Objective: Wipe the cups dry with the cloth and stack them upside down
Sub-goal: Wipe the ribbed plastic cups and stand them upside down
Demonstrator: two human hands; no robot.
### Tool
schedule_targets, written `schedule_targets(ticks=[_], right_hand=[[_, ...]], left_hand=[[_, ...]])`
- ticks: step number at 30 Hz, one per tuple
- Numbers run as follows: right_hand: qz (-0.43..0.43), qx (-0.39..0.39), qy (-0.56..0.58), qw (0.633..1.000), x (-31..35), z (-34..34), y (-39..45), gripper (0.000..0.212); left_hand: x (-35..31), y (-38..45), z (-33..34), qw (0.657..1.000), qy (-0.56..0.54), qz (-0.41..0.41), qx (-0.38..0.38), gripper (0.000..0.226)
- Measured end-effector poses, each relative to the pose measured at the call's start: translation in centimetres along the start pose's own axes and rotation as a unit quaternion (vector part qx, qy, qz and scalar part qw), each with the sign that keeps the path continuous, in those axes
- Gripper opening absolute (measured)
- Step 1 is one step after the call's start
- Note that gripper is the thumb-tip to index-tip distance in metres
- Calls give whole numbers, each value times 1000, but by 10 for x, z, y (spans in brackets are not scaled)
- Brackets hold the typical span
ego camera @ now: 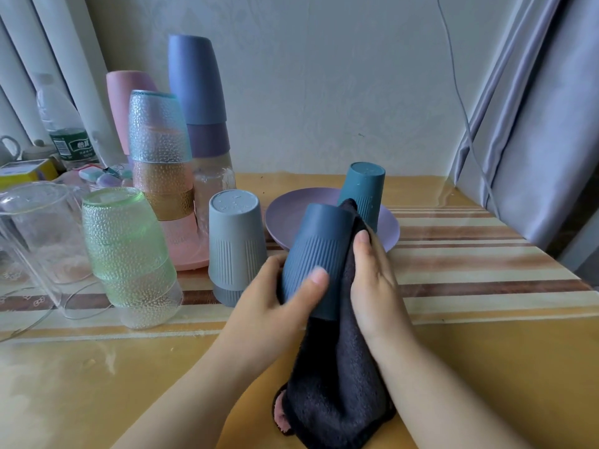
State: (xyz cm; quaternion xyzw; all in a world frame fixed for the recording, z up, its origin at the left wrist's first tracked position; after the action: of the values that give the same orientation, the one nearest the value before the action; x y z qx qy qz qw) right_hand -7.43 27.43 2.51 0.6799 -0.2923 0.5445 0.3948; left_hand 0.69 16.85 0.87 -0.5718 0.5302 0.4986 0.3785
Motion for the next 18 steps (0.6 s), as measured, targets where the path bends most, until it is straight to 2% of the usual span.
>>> schedule_targets(ticks=[3, 7, 11, 15, 18], right_hand=[[-9, 5, -7, 1000, -2, 3, 0, 32], [26, 1, 8, 1000, 3, -6, 2, 26], [94, 1, 92, 991, 3, -13, 4, 43], [116, 32, 154, 981, 6, -9, 1, 35], [119, 52, 163, 978, 2, -4, 0, 30]], left_hand=[[4, -1, -3, 998, 45, -26, 42, 60], [-3, -3, -6, 990, -58, -40, 119, 37], [-3, -6, -8, 980, -136, -58, 136, 29], [-1, -7, -8, 976, -175, -50, 115, 55], [-1, -5, -9, 978, -188, -24, 88, 61]])
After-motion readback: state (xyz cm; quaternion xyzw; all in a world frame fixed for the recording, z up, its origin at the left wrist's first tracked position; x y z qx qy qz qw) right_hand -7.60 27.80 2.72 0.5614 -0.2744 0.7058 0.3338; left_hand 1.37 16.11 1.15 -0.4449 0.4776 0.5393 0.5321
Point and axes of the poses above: each hand's wrist, its own y-axis towards the middle knuckle, its own z-axis out of the palm, x = y × z, the point moved 1 cm from there along y, towards the middle knuckle, and after that the axes turned 15 degrees about x, right-handed, at the moved point
